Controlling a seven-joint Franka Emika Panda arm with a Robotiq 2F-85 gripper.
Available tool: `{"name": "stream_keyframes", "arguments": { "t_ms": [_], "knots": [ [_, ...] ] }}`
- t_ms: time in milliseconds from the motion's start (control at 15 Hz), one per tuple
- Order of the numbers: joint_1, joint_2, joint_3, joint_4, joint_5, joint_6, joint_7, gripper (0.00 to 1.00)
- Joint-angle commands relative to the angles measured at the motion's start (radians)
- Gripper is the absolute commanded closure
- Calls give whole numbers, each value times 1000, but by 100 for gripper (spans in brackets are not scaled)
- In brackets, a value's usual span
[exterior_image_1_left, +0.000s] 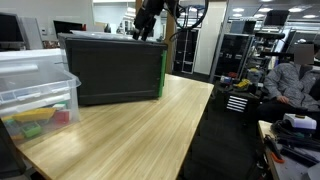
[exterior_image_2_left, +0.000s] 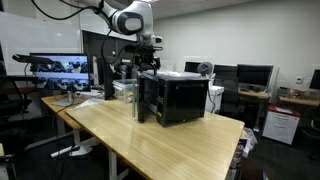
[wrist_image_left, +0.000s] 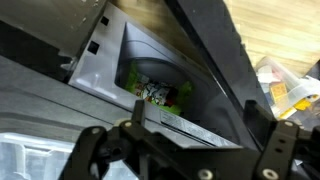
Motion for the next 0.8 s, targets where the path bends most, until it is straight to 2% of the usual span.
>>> {"name": "stream_keyframes", "arguments": {
  "t_ms": [0,733],
  "knots": [
    [-18,18,23,13,35,-22,5,0],
    [-33,6,26,7,47,-17,32,0]
  ]
}}
